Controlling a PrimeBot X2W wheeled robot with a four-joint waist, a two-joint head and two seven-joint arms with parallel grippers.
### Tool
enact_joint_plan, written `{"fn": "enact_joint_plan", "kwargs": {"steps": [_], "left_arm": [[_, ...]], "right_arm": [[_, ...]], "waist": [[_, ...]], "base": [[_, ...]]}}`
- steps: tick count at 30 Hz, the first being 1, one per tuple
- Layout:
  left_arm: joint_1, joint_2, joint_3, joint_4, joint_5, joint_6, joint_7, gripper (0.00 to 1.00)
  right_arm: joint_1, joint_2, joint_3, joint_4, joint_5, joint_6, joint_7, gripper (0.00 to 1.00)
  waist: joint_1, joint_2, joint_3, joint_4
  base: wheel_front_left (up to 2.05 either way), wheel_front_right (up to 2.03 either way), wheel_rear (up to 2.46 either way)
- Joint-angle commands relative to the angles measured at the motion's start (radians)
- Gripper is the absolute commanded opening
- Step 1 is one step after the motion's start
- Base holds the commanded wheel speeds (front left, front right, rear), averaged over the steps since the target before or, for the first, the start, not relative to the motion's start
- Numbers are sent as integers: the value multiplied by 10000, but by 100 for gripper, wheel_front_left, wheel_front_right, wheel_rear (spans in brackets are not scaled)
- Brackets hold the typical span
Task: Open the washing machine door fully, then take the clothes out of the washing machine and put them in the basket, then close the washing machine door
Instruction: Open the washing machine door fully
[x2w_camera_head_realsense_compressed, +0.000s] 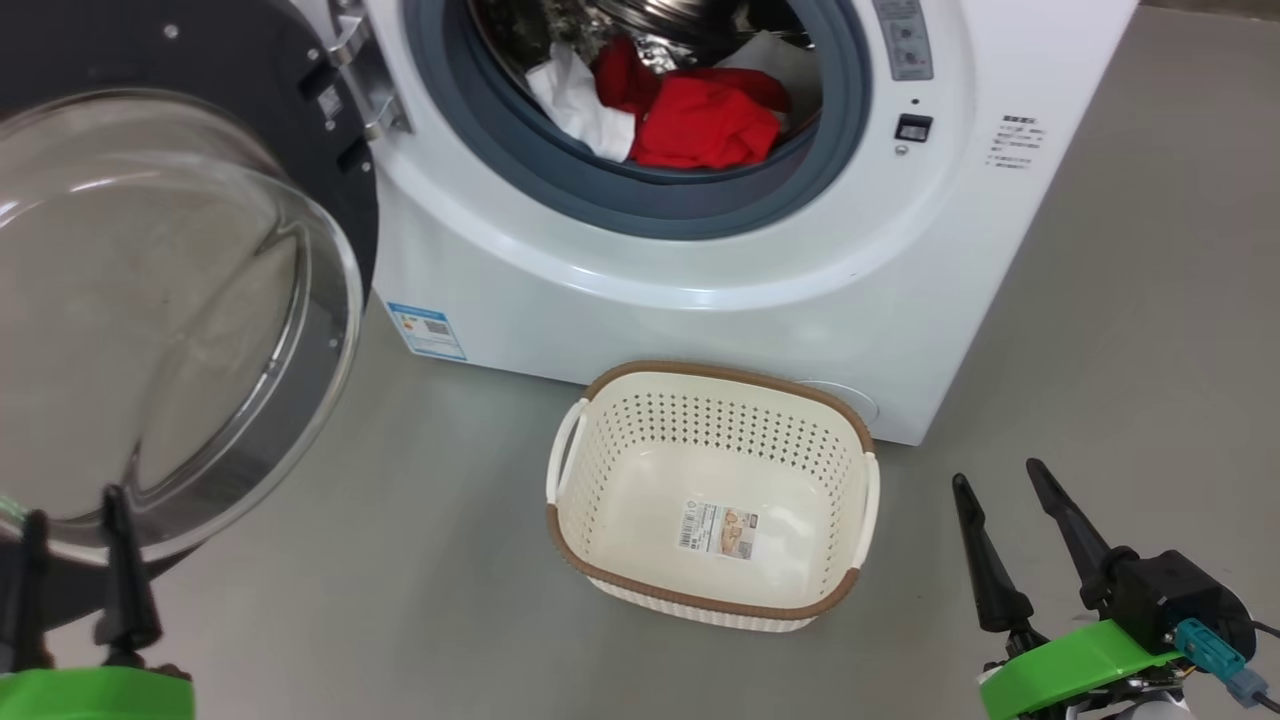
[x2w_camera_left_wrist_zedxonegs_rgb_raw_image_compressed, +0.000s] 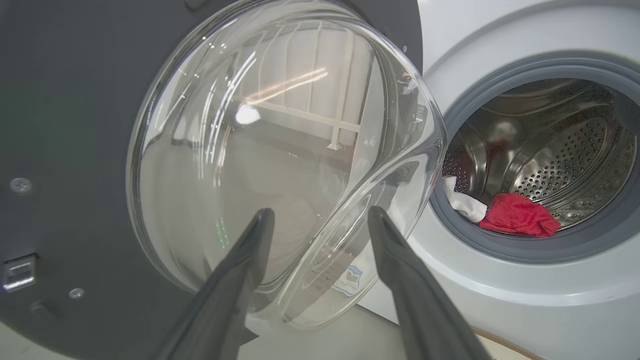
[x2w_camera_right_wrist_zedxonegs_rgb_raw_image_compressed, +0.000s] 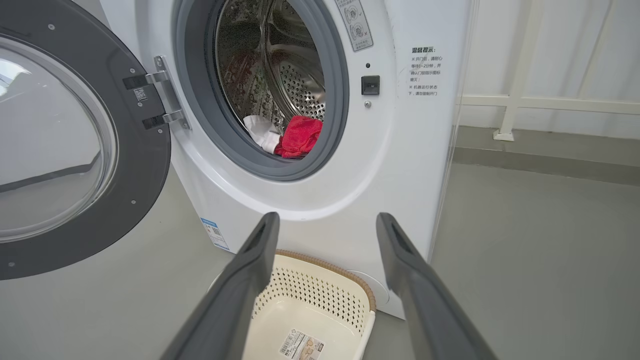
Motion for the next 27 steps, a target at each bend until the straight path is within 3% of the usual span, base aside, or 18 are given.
{"fn": "enact_joint_plan", "kwargs": {"steps": [1, 12, 27], "left_arm": [[61, 273, 160, -340, -133, 15, -49, 100], [380, 278, -703, -926, -348, 15, -49, 100], [577, 886, -2246, -1408, -1022, 15, -49, 100]], "right_arm": [[-16, -11, 128, -297, -3, 63, -65, 100], [90, 14, -137, -449, 22, 63, -65, 100], [66, 36, -423, -592, 81, 63, -65, 100]], "waist": [[0, 0, -28, -150], [0, 0, 31, -794], [0, 0, 166, -1858]], "base": [[0, 0, 0], [0, 0, 0], [0, 0, 0]]}}
